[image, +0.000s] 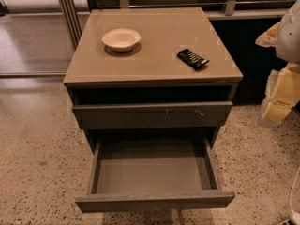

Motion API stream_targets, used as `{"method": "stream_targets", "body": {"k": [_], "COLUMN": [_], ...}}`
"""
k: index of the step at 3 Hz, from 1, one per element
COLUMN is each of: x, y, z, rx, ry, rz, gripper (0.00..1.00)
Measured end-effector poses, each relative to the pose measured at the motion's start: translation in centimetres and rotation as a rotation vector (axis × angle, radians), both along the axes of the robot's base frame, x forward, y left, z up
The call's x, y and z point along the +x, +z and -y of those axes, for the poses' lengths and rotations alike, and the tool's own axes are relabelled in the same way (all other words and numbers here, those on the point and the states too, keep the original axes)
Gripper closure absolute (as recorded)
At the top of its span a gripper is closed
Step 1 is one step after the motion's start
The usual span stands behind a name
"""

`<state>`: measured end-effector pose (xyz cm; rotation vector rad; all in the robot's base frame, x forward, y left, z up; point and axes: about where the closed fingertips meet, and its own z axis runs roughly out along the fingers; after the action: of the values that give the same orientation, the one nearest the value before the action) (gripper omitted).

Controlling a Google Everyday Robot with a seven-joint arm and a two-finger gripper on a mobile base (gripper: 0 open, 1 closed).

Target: Place rxbar chocolate into middle drawer

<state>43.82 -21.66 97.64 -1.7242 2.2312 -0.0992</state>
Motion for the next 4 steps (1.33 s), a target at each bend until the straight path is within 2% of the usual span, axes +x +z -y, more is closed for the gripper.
{"method": "stream_targets", "body": {"k": [1,2,4], "x": [1.0,4.3,14.0], "y": [0.2,0.1,-0.2], "z": [0.0,0.0,-2.3], "rx": [0.011,0.057,0.195], "ry": [-0.002,0.007,0.027], "rz": [0.021,0.055,0.166], "gripper": [0.0,0.0,0.0]}}
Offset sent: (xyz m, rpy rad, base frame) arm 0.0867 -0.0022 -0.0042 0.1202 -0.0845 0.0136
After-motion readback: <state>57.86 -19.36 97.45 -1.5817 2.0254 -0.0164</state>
